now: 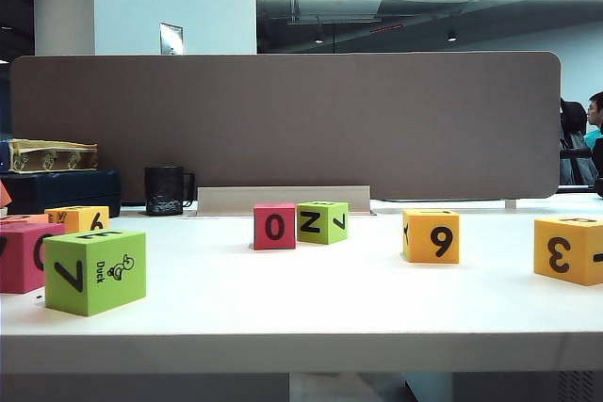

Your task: Select the appropriate blocks from the scattered letter blocks on the table and arrange them in a row to spell out "DEEP".

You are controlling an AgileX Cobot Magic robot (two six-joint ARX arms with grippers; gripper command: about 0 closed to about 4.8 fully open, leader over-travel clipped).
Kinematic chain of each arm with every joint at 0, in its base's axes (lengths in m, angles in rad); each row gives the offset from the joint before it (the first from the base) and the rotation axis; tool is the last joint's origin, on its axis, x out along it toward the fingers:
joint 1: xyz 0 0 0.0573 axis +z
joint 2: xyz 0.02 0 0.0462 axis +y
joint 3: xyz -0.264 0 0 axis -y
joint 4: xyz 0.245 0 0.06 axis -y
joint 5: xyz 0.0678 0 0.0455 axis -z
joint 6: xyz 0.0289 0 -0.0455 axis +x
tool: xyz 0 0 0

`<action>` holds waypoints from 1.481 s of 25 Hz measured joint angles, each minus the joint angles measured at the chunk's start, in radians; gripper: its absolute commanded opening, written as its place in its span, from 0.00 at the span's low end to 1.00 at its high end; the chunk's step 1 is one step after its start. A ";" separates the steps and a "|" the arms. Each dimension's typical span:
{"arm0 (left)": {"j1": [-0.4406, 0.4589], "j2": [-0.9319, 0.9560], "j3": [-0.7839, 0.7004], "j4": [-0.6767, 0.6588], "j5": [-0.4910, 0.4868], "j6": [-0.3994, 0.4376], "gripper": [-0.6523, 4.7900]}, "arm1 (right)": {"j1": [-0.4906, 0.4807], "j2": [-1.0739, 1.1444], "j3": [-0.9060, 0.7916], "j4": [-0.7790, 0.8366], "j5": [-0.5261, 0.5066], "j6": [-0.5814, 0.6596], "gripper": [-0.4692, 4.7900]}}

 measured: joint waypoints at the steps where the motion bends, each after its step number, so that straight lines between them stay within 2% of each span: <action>1: 0.000 0.000 0.002 0.000 0.006 -0.016 0.11 | 0.000 0.000 0.000 0.003 0.000 0.000 0.09; 4: 0.000 0.000 0.031 0.002 0.049 -0.103 0.11 | 0.000 0.000 0.015 0.011 0.000 0.000 0.09; 9: 0.000 0.000 0.089 0.008 0.082 -0.127 0.11 | 0.000 0.000 0.084 0.012 0.000 0.003 0.09; 19: 0.000 0.001 0.190 -0.023 0.088 -0.128 0.11 | 0.000 0.042 0.306 -0.132 0.000 0.003 0.09; 27: 0.000 0.073 0.300 -0.025 0.089 -0.128 0.11 | 0.000 0.262 0.581 -0.325 -0.027 0.004 0.09; 31: 0.000 0.162 0.379 -0.024 0.102 -0.126 0.11 | 0.000 0.400 0.747 -0.410 -0.027 0.004 0.09; 37: 0.000 0.365 0.533 -0.047 0.176 -0.045 0.11 | 0.000 0.601 0.992 -0.536 -0.027 0.004 0.09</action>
